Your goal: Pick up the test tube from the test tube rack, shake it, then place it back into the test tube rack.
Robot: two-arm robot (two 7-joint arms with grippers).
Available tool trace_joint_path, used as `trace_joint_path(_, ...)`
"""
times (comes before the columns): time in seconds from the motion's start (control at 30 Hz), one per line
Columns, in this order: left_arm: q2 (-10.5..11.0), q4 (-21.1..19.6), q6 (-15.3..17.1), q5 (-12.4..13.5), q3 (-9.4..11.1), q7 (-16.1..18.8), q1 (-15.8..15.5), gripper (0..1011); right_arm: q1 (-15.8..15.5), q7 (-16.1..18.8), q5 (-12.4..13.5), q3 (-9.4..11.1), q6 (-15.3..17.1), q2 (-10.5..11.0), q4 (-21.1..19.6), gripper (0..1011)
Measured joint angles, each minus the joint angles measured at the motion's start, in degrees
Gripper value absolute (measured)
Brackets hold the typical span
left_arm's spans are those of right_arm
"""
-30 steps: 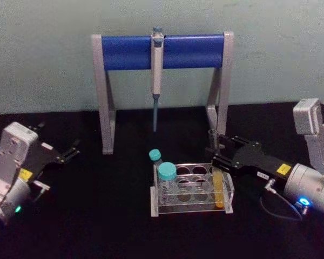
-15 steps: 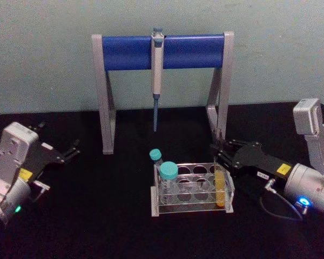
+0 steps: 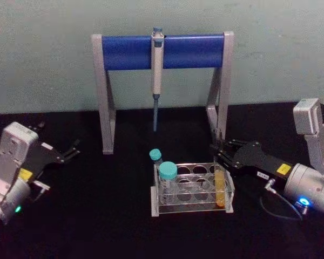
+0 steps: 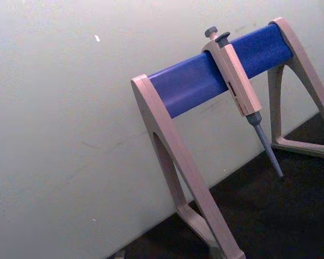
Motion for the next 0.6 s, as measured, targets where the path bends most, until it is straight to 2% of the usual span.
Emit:
trace_joint_path(0.37, 0.00, 0.00, 0.00, 0.00, 0.00, 0.00, 0.00, 1001, -0.18, -0.36, -0.57, 0.25, -1.35, 0.19, -0.31, 229)
trace_joint_path(0.6, 0.00, 0.00, 0.00, 0.00, 0.00, 0.00, 0.00, 1001, -0.58, 0.02, -0.01, 0.89, -2.34, 0.27, -0.92, 229)
